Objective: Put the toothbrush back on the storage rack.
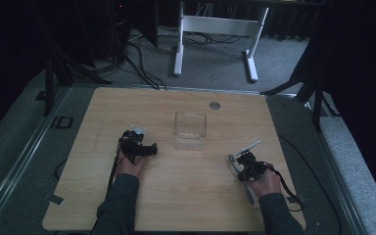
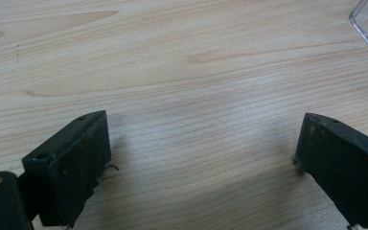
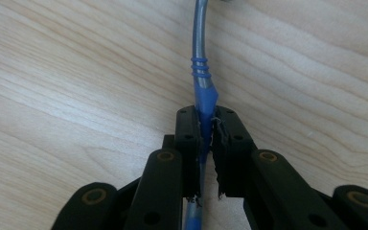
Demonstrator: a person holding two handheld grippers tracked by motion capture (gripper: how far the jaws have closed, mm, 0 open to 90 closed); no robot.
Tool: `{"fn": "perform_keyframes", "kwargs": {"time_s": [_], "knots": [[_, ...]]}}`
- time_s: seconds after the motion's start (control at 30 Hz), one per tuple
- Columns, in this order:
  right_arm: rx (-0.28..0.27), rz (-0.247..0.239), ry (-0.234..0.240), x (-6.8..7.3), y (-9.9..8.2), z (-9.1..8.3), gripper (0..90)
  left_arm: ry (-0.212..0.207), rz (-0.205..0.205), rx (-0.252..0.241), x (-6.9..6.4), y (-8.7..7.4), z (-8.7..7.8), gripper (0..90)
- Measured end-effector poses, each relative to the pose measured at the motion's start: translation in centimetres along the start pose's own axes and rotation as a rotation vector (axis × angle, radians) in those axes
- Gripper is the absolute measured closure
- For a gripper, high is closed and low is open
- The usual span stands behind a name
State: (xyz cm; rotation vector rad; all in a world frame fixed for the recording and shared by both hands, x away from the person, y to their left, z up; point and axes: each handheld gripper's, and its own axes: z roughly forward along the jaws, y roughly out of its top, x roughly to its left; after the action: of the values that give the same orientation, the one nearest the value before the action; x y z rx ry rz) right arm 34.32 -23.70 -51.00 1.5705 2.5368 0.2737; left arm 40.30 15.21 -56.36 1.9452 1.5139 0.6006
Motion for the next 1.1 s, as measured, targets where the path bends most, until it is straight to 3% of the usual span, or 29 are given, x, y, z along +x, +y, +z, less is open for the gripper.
{"fn": "perform_keyframes", "kwargs": {"time_s": [0.13,0.27,0.53,1.1], "knots": [[-0.043,0.016,0.008,-0.1,-0.1,-0.7,81.2,-0.001,0.001,-0.001,0.0,0.0,0.0,5.0],[-0.105,0.045,0.053,-0.5,-0.2,-1.6,81.4,-0.001,0.001,0.000,0.0,0.0,0.0,5.0],[-0.153,0.022,0.079,-0.4,-0.3,-1.8,81.5,-0.001,0.001,0.000,0.0,0.0,0.0,5.0],[-0.269,0.036,0.100,-0.6,0.3,-2.1,81.5,-0.002,0.001,0.000,0.0,0.0,0.0,5.0]]}}
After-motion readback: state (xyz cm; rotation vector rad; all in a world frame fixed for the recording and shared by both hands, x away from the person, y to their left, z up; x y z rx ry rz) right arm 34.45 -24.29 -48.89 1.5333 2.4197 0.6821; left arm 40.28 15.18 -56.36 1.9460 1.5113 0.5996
